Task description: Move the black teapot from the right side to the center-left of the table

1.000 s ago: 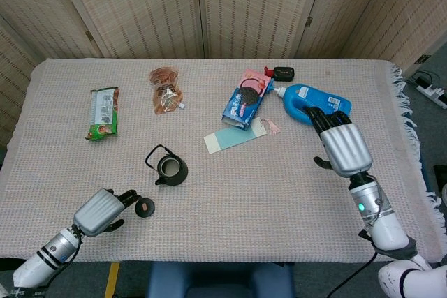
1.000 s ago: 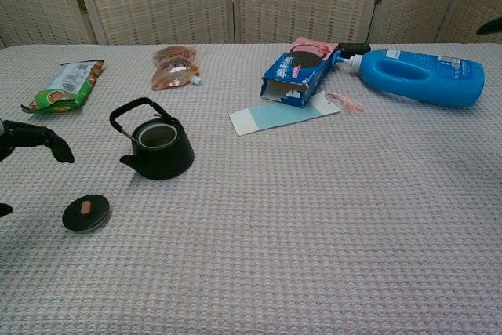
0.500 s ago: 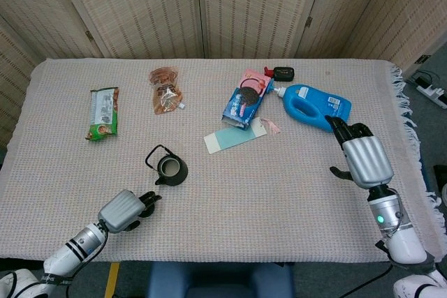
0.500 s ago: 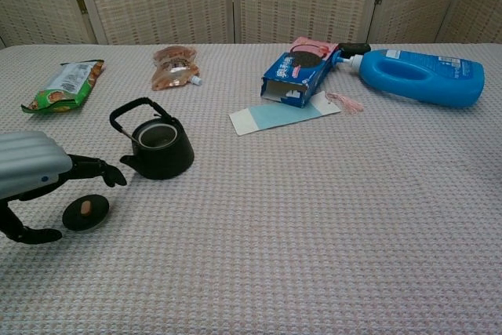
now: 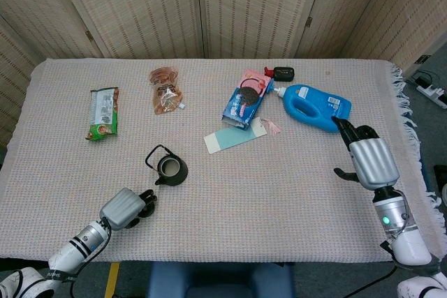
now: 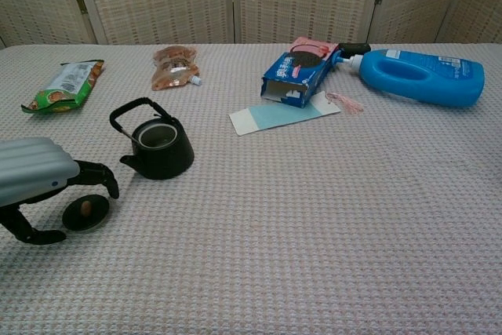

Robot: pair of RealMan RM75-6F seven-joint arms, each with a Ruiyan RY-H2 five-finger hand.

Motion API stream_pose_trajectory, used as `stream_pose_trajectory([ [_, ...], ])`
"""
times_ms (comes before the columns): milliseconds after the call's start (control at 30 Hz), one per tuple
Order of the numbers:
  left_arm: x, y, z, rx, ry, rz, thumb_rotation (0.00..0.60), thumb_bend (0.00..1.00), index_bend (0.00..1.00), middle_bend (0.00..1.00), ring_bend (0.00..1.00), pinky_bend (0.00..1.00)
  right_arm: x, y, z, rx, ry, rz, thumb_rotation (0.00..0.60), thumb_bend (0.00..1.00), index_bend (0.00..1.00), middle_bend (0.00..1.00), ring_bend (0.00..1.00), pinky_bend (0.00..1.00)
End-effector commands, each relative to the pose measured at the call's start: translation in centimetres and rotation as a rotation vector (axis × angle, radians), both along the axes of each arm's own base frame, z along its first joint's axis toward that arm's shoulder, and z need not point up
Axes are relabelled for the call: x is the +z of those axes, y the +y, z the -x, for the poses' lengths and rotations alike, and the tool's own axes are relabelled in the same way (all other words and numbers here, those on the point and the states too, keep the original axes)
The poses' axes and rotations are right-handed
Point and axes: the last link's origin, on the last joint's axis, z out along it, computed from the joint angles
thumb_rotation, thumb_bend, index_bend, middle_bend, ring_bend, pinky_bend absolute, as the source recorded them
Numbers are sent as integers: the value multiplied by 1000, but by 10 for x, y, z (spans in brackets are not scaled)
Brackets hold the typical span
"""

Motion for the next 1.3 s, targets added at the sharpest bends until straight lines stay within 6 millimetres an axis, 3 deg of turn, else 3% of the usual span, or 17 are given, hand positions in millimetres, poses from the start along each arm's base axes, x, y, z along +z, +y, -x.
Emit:
stream_pose_trajectory([
  [33,-1,0,2,-1,7,-7,600,256,256,227,748,684,0,0,1,-3,-6,1,600,124,48,182,311,224],
  [567,-8,3,3,-19,-44,-20,600,303,384,341,790,684,5,4,13,-42,-40,12,600,124,55,187,311,223],
  [800,3,2,1,-33,-86,-36,600,322,423,409,802,684,5,6,17,-53,-51,12,600,124,56,188,312,223],
  [967,19,6,-15,-47,-137,-49,600,322,423,422,807,684,6,6,16,-51,-57,14,600,124,56,188,312,224],
  [1300,37,40,-70,-88,-232,-75,600,323,422,424,811,692,9,10,17,-50,-67,26,600,124,56,188,313,224],
])
